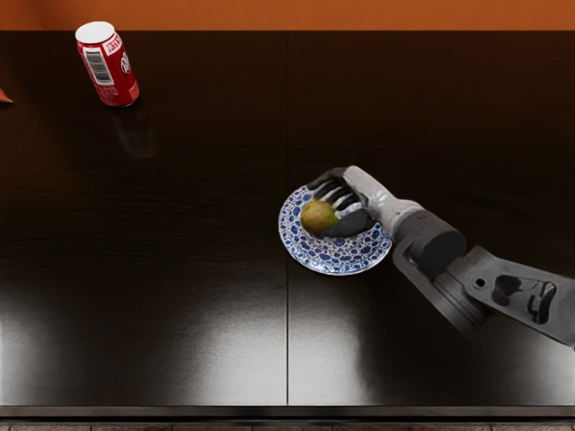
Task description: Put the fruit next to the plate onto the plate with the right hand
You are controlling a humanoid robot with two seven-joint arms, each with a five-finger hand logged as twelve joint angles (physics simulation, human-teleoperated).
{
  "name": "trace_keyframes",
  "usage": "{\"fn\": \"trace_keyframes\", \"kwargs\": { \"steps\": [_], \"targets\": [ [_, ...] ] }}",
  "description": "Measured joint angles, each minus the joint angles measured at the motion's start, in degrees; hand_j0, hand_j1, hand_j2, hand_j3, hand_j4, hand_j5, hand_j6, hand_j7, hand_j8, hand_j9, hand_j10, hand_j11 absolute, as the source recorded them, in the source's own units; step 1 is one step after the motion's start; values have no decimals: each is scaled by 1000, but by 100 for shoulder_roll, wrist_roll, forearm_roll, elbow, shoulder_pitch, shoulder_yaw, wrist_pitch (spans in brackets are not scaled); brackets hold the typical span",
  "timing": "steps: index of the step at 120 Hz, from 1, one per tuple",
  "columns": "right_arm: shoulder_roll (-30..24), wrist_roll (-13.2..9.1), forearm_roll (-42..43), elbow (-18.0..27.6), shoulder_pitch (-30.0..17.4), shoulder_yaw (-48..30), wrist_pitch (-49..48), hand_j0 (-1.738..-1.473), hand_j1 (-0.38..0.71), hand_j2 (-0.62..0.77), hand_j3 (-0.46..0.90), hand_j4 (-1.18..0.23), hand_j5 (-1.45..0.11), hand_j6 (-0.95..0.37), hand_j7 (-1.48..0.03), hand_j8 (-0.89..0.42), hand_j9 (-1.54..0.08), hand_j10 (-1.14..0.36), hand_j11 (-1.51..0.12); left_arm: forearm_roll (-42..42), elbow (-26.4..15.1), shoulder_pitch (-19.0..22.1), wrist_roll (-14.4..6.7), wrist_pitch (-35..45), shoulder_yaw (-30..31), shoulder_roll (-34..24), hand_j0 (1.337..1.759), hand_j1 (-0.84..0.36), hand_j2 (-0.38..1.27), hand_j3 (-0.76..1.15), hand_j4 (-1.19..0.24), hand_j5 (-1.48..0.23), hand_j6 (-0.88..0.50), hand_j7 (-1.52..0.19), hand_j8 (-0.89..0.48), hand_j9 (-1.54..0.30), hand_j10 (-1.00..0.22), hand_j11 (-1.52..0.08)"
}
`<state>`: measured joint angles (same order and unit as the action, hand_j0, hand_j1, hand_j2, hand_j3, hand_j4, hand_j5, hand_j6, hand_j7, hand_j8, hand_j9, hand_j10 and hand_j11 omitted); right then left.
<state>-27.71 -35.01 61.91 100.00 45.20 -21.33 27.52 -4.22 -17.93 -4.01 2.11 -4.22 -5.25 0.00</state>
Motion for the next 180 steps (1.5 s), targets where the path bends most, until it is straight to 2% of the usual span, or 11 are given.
{"fn": "trace_keyframes", "kwargs": {
  "steps": [14, 39, 69, 82, 98, 109, 120, 145, 180],
  "targets": [
    [57, 0, 14, 0, -14, 70, 24, -1658, 194, -52, 0, -459, -596, -454, -596, -453, -596, -459, -596, 0, 0, -3, 0, 0, 0, 0, 1658, 344, 1, 0, -4, -5, -4, -5, -4, -5, -4, -5],
    [72, 1, 43, 0, 15, 97, 287, -1658, -110, -25, 0, -202, -262, -201, -262, -200, -262, -202, -262, 0, 0, 1, 0, 0, -1, 0, 1658, 344, 1, 0, -4, -5, -4, -5, -4, -5, -4, -5],
    [-386, 1, 21, 0, 53, -258, 29, -1658, -261, -9, 0, -76, -97, -76, -97, -75, -97, -76, -97, 0, 0, 3, 0, 0, 0, 0, 1658, 344, 1, 0, -4, -5, -4, -5, -4, -5, -4, -5],
    [-721, 1, -177, 0, 22, -942, -810, -1658, -292, -6, 0, -49, -63, -50, -63, -50, -63, -49, -63, 0, 0, -3, 0, 0, 0, 0, 1658, 344, 1, 0, -4, -5, -4, -5, -4, -5, -4, -5],
    [-1395, 1, -1245, -10, -7, -1987, -2416, -1658, -314, -3, 0, -31, -39, -32, -39, -31, -39, -31, -39, 0, 0, 1, 0, 0, -1, 0, 1658, 344, 1, 0, -4, -5, -4, -5, -4, -5, -4, -5],
    [-1921, 1, -1896, -39, -15, -2380, -3206, -1658, -323, -2, 0, -24, -30, -25, -29, -24, -29, -24, -29, 0, 0, -3, 0, 0, -2, 0, 1658, 344, 1, 0, -4, -5, -4, -5, -4, -5, -4, -5],
    [-2283, 1, -2325, -83, -15, -2565, -3716, -1658, -329, -2, 0, -19, -24, -20, -23, -20, -23, -19, -23, 0, 0, -3, 0, 0, -2, 0, 1658, 344, 1, 0, -4, -5, -4, -5, -4, -5, -4, -5],
    [-2690, 1, -3225, -320, -13, -2751, -4758, -1658, -335, -1, 0, -15, -17, -16, -16, -15, -17, -14, -17, 1, 0, 0, 0, -3, -2, 0, 1658, 344, 1, 0, -4, -5, -4, -5, -4, -5, -4, -5],
    [-2812, 1, -3643, -447, -14, -2773, -5206, -1658, -338, -1, 0, -13, -14, -14, -14, -13, -14, -13, -14, 1, 0, -3, 0, -8, -3, 0, 1658, 344, 1, 0, -4, -5, -4, -5, -4, -5, -4, -5]
  ]
}}
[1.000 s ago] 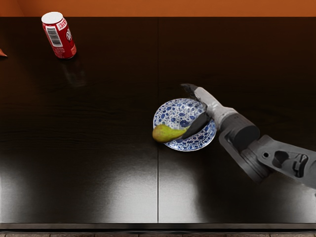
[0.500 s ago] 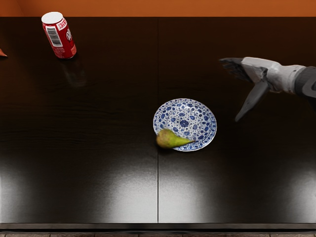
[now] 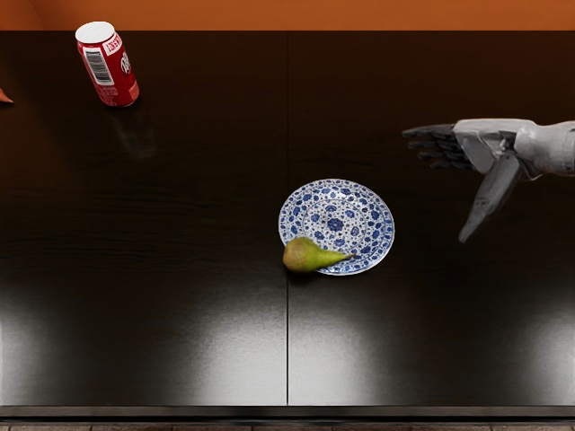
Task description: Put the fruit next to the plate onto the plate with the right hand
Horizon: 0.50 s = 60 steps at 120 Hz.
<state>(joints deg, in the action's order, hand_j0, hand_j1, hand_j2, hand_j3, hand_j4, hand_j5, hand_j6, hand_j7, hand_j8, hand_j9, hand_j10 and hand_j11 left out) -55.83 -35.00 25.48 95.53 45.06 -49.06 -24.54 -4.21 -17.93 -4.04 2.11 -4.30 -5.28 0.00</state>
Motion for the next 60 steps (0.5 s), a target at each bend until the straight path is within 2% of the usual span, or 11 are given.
{"fn": "trace_keyframes", "kwargs": {
  "steps": [30, 40, 60],
  "targets": [
    [10, 0, -71, -8, -3, 2, -124, -1658, -338, -1, 0, -13, -14, -14, -13, -13, -14, -12, -13, 11, 0, 13, 0, -2, 1, 0, 1658, 344, 1, 0, -4, -5, -4, -5, -4, -5, -4, -5],
    [8, 0, -99, -8, -6, 5, -139, -1658, -338, -1, 0, -13, -14, -14, -13, -13, -14, -12, -13, 19, 0, 354, 0, -4, 6, 0, 1658, 344, 1, 0, -4, -5, -4, -5, -4, -5, -4, -5],
    [5, 0, -191, -8, -8, 3, -214, -1658, -338, -1, 0, -13, -14, -14, -14, -13, -14, -12, -14, 17, 0, 478, 0, -1, 8, 0, 1658, 344, 1, 0, -4, -5, -4, -5, -4, -5, -4, -5]
  ]
}}
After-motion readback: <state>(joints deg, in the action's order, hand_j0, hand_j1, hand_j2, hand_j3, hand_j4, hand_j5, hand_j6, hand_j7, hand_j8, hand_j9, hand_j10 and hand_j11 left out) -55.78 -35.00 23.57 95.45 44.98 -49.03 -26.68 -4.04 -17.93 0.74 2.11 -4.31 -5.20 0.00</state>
